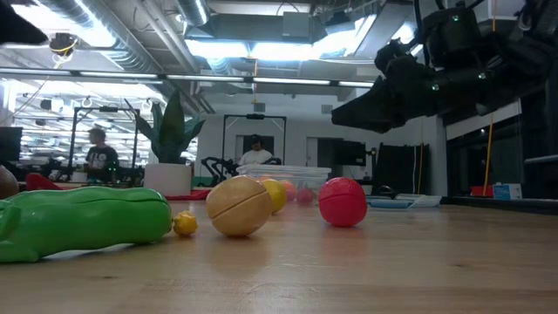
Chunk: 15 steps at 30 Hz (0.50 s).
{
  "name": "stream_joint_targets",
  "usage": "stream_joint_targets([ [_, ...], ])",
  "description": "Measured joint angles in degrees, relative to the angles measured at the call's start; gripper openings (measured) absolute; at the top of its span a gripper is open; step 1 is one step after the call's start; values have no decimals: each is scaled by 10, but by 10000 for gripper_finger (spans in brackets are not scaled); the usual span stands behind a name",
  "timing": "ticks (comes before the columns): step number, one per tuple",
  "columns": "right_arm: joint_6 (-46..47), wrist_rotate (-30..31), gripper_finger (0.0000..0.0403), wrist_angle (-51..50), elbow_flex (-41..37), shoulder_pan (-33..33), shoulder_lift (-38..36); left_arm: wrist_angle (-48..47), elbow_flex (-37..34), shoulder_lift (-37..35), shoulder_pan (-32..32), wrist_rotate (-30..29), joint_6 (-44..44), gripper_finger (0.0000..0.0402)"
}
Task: Pick and placing Produce into tupperware
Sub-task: Put the brown kiwi into the transparent container
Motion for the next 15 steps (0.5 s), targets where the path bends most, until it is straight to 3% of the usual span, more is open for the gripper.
stream_joint_targets([
  [5,0,0,168,-3,0,5,0,-178,123,75,6,40,-140,265],
  [10,-1,0,168,-6,0,15,0,-388,232,161,35,169,-331,265],
  [13,-4,0,168,-6,0,18,0,-463,274,203,53,246,-399,265],
  [15,-6,0,168,-6,0,20,0,-478,293,222,62,267,-427,265],
])
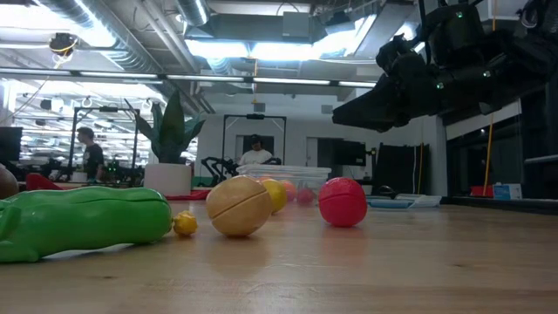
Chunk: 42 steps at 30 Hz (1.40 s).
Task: Pick and placing Produce into tupperware
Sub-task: Put the brown kiwi into the transparent container
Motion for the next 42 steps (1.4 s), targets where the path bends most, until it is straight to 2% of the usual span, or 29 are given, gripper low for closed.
stream_joint_targets([
  [6,-7,0,168,0,0,0,0,2,30,16,1,4,-50,265],
  [11,-8,0,168,0,0,0,0,-2,32,16,1,53,-88,265],
  [14,-9,0,168,0,0,0,0,-4,32,20,2,63,-90,265],
  [18,-9,0,168,0,0,0,0,-5,32,20,2,64,-75,265],
  [29,-8,0,168,0,0,0,0,51,32,20,0,63,60,265],
  [42,-7,0,168,0,0,0,0,65,32,20,7,62,48,265],
])
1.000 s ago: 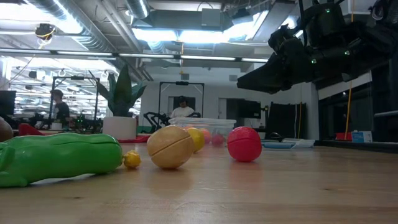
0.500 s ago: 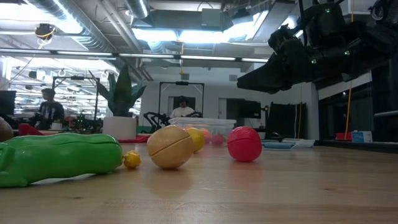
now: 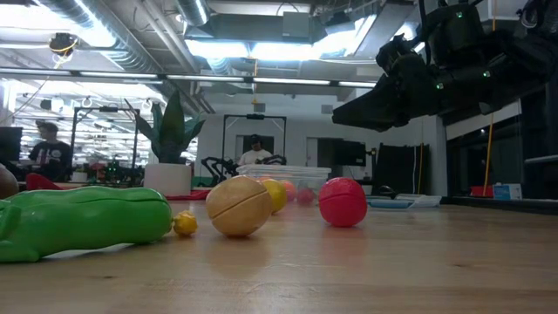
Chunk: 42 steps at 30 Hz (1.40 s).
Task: Pick and placing Produce into tupperware
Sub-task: Put the brown kiwi into the transparent container
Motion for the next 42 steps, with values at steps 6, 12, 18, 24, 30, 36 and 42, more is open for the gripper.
stream_joint_targets([
  [6,0,0,168,0,0,0,0,-2,0,0,31,1,-21,265],
  [12,1,0,168,0,0,0,0,-4,-34,-1,70,67,-54,265],
  [18,2,0,168,-2,0,0,0,7,-89,-1,89,152,-79,265],
  [24,1,0,168,-4,0,0,0,53,-102,-1,91,136,-77,265],
  [30,1,0,168,-4,0,0,0,74,-115,-1,91,128,-78,265],
  [36,1,0,168,-4,0,0,0,78,-122,-1,101,115,-76,265],
  [42,1,0,168,-4,0,0,0,78,-124,-1,112,115,-76,265],
])
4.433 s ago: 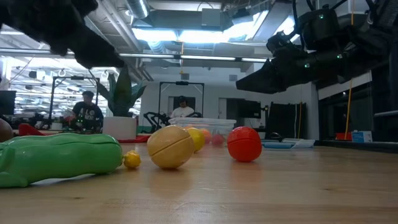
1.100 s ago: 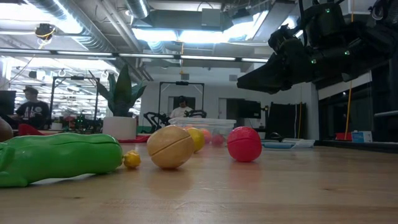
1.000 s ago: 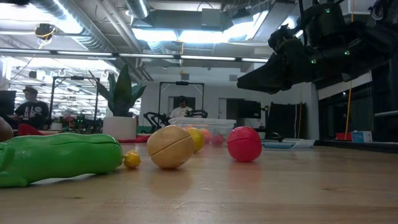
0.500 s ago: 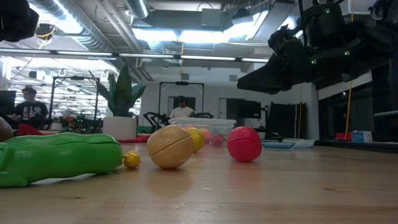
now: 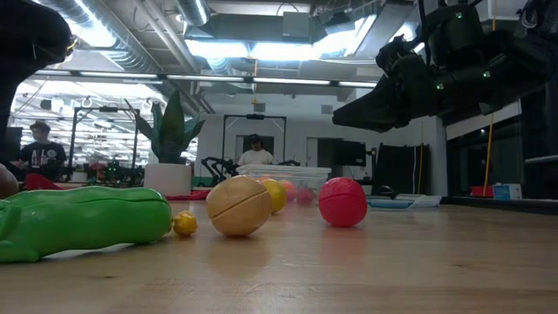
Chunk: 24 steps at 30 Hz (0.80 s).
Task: Pick and placing Produce into tupperware
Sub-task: Put the brown kiwi into the transparent container
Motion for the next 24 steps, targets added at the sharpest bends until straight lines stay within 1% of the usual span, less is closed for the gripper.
stream_joint_targets([
  [16,0,0,168,-3,0,0,0,2,0,1,2,0,0,265],
  [19,0,0,168,-3,0,0,0,2,0,16,4,1,0,265],
  [21,0,0,168,-3,0,0,0,5,0,28,7,12,3,265],
  [24,0,0,168,-3,0,0,0,5,0,37,13,25,25,265],
])
